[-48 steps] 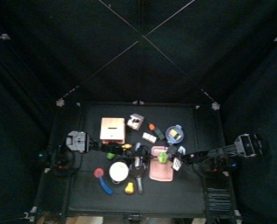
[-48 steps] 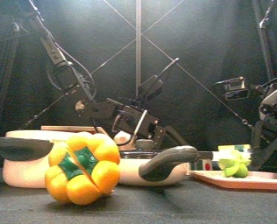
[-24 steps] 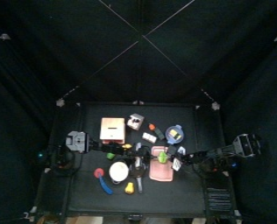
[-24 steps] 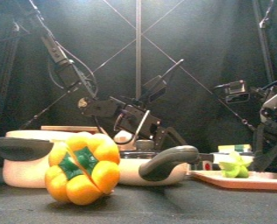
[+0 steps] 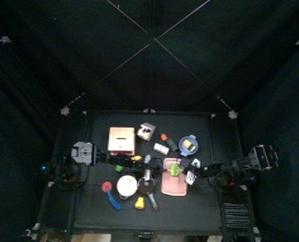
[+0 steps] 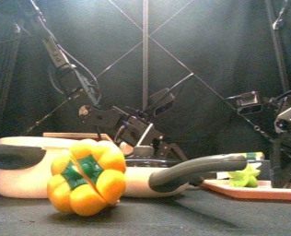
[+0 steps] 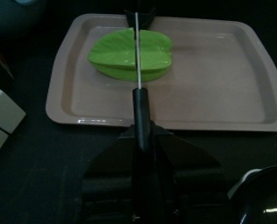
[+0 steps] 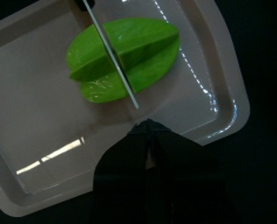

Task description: Cut starfruit

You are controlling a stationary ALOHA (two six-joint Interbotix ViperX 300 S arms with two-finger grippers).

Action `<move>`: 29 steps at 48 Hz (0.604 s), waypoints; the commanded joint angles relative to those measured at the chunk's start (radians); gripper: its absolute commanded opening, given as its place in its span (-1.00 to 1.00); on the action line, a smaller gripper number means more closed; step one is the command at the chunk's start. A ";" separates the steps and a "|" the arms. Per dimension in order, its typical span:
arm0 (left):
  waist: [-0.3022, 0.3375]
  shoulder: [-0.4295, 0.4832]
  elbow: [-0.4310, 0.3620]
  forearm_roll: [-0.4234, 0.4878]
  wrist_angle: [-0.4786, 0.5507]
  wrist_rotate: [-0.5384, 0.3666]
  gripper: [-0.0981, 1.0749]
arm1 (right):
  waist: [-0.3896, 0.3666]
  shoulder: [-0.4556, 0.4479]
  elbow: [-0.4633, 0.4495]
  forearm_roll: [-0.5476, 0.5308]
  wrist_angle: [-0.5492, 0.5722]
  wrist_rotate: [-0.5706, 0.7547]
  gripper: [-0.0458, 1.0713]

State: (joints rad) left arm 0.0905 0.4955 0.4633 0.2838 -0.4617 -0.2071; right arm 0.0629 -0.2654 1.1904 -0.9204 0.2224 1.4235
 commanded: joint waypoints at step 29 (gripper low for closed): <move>0.002 -0.089 -0.048 0.064 0.075 0.003 -0.07 | 0.026 -0.129 -0.020 -0.049 0.040 -0.002 0.26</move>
State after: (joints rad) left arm 0.0905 0.4403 0.4449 0.3405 -0.3835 -0.2056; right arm 0.0828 -0.3866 1.1888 -0.9679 0.2654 1.4235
